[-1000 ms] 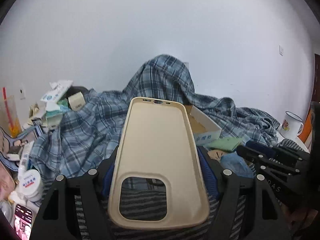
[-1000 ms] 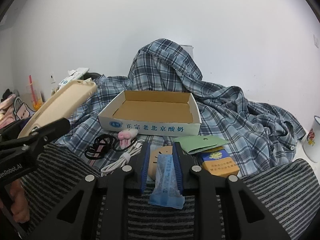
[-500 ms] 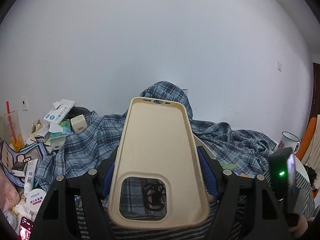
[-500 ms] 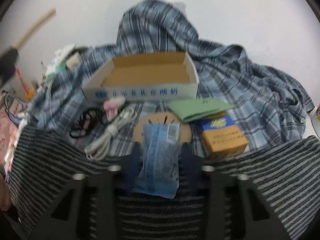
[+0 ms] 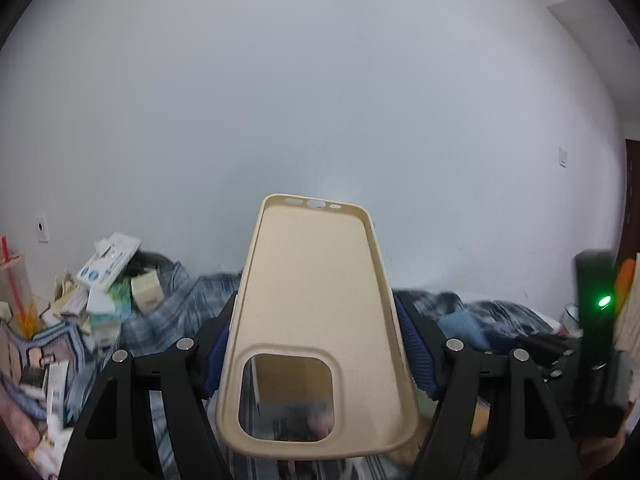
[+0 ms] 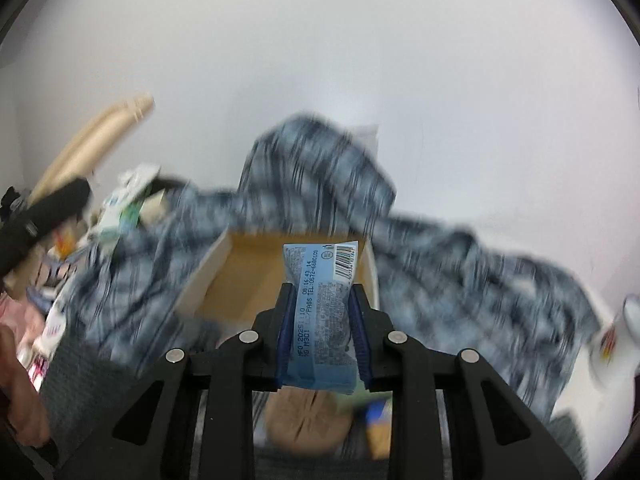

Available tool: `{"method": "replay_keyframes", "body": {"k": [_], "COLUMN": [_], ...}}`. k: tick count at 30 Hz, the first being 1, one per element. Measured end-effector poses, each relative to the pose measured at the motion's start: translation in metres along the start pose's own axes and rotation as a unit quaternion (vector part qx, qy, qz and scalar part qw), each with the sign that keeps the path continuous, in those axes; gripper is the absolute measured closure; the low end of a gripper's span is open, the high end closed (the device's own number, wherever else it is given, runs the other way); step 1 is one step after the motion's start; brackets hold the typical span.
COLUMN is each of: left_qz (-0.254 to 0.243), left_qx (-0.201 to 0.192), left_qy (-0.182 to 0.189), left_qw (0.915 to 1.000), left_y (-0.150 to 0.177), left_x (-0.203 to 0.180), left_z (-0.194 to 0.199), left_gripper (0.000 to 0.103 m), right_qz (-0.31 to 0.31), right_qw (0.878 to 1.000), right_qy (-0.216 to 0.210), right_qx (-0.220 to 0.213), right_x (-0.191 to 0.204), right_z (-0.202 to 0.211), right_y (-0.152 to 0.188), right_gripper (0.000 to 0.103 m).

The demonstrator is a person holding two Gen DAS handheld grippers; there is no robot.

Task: Organize soft objects
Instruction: 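Lift the phone case with the left tool while the right tool lifts the snack packet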

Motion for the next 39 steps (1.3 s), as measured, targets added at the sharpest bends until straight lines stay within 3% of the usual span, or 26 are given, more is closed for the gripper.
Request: {"method": "replay_keyframes", "body": {"k": [4, 8, 11, 20, 29, 36, 39], "left_qz": [0.017, 0.006, 0.019, 0.036, 0.048, 0.042, 0.044], "left_qx": [0.010, 0.014, 0.045, 0.140, 0.241, 0.287, 0.286], "left_qy": [-0.006, -0.032, -0.039, -0.071, -0.117, -0.135, -0.137], "left_qw": [0.9998, 0.9994, 0.9980, 0.9869, 0.9621, 0.9475, 0.9475], "left_y": [-0.019, -0.024, -0.018, 0.032, 0.076, 0.098, 0.099], "left_x": [0.001, -0.001, 0.008, 0.036, 0.066, 0.070, 0.070], "left_z": [-0.041, -0.083, -0.115, -0.173, -0.215, -0.229, -0.229], "left_gripper": [0.029, 0.029, 0.029, 0.029, 0.029, 0.029, 0.029], "right_qz": [-0.001, -0.008, -0.021, -0.020, -0.019, -0.018, -0.018], "right_qw": [1.000, 1.000, 1.000, 0.998, 0.988, 0.984, 0.983], "right_qy": [0.008, 0.009, -0.001, -0.036, -0.077, -0.095, -0.101], "right_qx": [-0.018, -0.016, -0.008, 0.049, 0.129, 0.150, 0.154], "right_x": [-0.020, -0.013, -0.010, 0.001, 0.012, 0.017, 0.018], "right_z": [-0.021, -0.051, -0.074, -0.131, -0.173, -0.182, -0.182], "right_y": [-0.037, -0.063, -0.070, -0.036, 0.007, 0.016, 0.022], "right_gripper": [0.077, 0.078, 0.077, 0.078, 0.078, 0.078, 0.078]}}
Point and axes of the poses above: each gripper's, at about its wrist camera, not at the fingertips, and z roughly against the way its jaws point, x to its left, y to its underside, the point moved 5 cm from there along -z, roughly the way its jaws point, and after that the axes turned 13 degrees about z, right-handed, at the moved point
